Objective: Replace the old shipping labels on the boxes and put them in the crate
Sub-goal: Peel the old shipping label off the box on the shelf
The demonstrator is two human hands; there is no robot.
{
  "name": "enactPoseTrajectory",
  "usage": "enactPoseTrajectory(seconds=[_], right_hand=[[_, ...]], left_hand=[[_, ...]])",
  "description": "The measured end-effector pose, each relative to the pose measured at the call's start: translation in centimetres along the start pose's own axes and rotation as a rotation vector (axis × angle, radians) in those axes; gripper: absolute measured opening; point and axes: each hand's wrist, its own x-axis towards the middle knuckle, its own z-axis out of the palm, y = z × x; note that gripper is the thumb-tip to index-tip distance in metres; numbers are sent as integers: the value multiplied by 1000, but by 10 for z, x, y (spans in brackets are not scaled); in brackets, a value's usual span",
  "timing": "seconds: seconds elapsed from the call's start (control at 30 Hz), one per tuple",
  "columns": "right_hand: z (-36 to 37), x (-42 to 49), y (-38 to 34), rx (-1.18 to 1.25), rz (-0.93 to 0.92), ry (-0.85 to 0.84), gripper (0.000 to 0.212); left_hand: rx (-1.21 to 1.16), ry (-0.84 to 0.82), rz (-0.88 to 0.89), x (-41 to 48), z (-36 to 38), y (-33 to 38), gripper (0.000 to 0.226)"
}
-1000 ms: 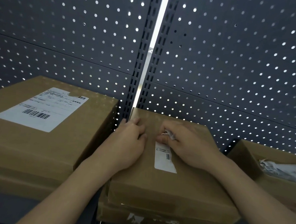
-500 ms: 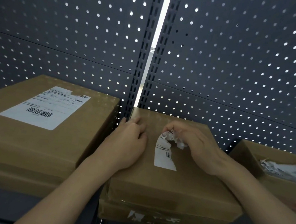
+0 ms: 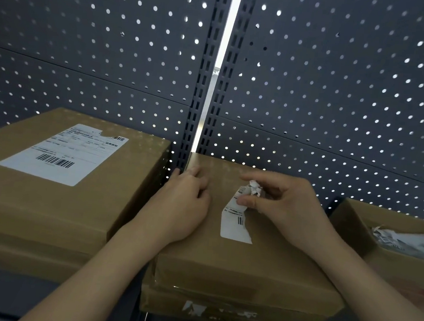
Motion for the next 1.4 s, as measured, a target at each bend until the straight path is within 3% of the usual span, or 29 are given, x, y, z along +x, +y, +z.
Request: enactPoseTrajectory(seconds=[0.17,0.33,0.47,0.53,0.7,0.8,0.9,1.13,1.4], right_hand=[[0,-6,-10,-74,-180,81,29],[3,-4,-10,-89,-50,-176,68],[-1,-10,-15,24,47,-370,47],[-3,-9,-14,-4,36,-377,44],[-3,-5,-12,109,109,-251,63],[-3,-4,-14,67,130,-270,35],[2,-6,-18,-3,134,-352,23],[-3,-17,-25,-85,59,-414,31],[-3,-27,-33,14,-9,-236,21]], left_hand=[[-8,0,9,1,1,1,33],[-7,-13,4,1,1,0,33],[-4,-16,-13,0,-1,2,34],[-1,-14,-16,-1,-2,3,35],[-3,-11,-19,-3,-2,5,35],[-7,-15,-22,-1,-2,5,36],[3,-14,-17,-1,-1,4,37],[-1,-15,-16,-2,-3,5,36],[37,-20,-42,-4,-6,6,39]])
